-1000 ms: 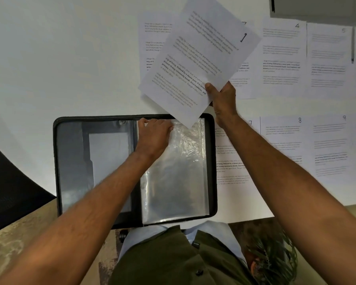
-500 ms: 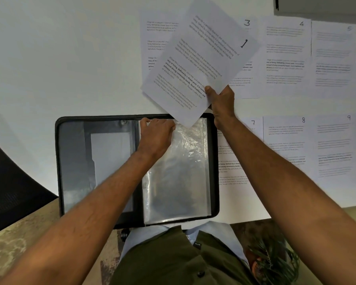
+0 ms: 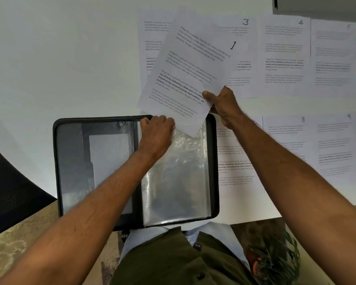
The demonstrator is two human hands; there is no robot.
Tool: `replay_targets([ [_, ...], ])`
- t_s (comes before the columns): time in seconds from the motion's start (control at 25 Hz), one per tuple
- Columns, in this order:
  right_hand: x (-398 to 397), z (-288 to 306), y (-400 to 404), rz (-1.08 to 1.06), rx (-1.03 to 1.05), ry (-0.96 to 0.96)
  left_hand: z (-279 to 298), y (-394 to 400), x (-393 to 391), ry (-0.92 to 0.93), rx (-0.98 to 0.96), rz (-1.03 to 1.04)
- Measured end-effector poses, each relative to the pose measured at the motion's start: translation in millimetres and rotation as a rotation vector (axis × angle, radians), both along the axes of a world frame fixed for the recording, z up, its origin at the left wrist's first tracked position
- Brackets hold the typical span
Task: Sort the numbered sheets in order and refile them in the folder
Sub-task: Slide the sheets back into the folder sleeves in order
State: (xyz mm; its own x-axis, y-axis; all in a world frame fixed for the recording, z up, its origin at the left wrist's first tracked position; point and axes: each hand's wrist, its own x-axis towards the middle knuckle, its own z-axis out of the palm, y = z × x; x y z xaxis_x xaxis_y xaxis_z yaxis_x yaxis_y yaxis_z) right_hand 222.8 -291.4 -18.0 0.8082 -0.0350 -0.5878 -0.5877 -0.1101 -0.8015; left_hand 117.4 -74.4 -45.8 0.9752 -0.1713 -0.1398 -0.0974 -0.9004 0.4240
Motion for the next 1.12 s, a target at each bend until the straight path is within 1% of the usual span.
replay_targets([
  [0.36, 14.2, -2.7, -1.8, 0.247, -0.044, 0.035, 2.0, 3.5, 8.1, 0.035, -0.028, -0.035],
  [0.56, 20.5, -2.7, -1.9, 0.313, -0.075, 0.044, -1.6, 18.3, 13.8, 0.125, -0.046, -0.014],
  [0.8, 24.2, -3.0, -0.8, 0.349, -0.073, 0.025, -0.8, 59.3, 21.2, 0.193, 0.069, -0.033],
  [0.96, 25.1, -5.2, 1.0, 0.416, -0.068, 0.038, -0.1, 76.6, 24.5, 0.206, 0.145, -0.054],
  [1.04, 25.6, -5.1, 3.5, 0.456, -0.071, 0.056, -2.4, 80.4, 26.9, 0.215, 0.083, 0.011],
  [1.12, 26.8, -5.7, 6.0, 0.496, -0.089, 0.076, -5.7, 79.8, 30.6, 0.208, -0.085, 0.158],
])
